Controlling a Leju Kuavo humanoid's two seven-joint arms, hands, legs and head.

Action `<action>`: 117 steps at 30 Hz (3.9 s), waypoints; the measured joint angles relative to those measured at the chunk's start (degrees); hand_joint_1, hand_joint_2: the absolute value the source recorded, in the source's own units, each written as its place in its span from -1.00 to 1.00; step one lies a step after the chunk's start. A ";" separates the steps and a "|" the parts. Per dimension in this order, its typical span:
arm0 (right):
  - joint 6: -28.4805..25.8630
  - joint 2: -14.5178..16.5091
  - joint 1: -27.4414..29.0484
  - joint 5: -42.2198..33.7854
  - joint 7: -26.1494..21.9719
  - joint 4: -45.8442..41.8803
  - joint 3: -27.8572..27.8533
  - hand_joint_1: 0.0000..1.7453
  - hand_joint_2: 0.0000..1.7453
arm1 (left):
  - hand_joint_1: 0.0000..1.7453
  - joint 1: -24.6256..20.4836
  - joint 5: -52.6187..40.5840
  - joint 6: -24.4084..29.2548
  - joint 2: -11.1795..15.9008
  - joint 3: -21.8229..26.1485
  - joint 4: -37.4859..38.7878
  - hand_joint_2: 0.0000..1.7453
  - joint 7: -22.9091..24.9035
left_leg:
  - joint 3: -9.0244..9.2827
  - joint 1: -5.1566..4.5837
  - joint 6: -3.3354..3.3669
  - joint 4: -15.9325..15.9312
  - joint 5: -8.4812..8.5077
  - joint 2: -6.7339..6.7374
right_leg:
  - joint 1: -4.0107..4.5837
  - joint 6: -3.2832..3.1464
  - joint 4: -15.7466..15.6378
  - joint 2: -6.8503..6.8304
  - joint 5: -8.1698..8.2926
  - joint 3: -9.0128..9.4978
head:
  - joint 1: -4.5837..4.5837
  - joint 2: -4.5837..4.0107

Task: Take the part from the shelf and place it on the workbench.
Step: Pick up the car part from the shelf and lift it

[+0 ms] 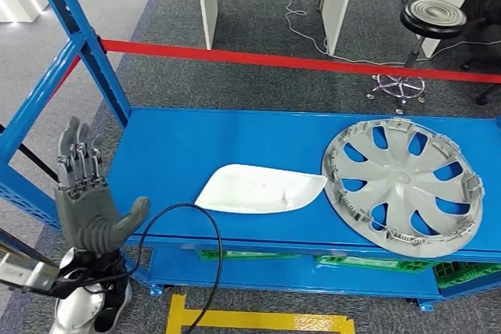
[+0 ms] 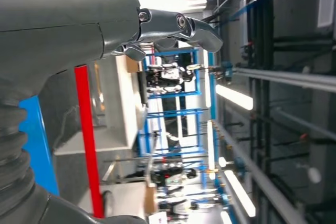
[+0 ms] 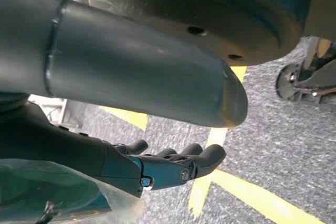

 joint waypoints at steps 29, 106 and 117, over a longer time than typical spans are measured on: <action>-0.94 -0.05 -0.82 3.19 -1.61 0.00 1.25 -1.00 -1.00 | -1.00 -23.92 -15.04 -2.07 2.78 -9.36 24.07 -1.00 15.29 | -0.01 -0.01 0.01 0.03 0.03 0.01 | 0.00 0.02 0.01 0.02 0.05 -0.01 | 0.01 0.00; -0.64 -0.88 -0.72 0.99 -0.28 0.00 1.52 -1.00 -1.00 | -1.00 -3.18 -16.76 16.29 1.05 -9.12 17.84 -1.00 -1.11 | -0.02 -0.02 0.02 -0.01 0.01 0.03 | -0.01 0.04 0.01 0.02 0.02 -0.01 | 0.00 0.00; -0.18 -0.89 -0.72 1.01 -0.11 0.00 1.39 -1.00 -1.00 | -1.00 -0.10 -23.54 17.37 2.74 -12.91 16.83 0.50 -2.92 | -0.02 -0.02 0.02 -0.01 0.01 0.03 | -0.01 0.04 0.01 0.01 0.02 -0.01 | 0.01 0.00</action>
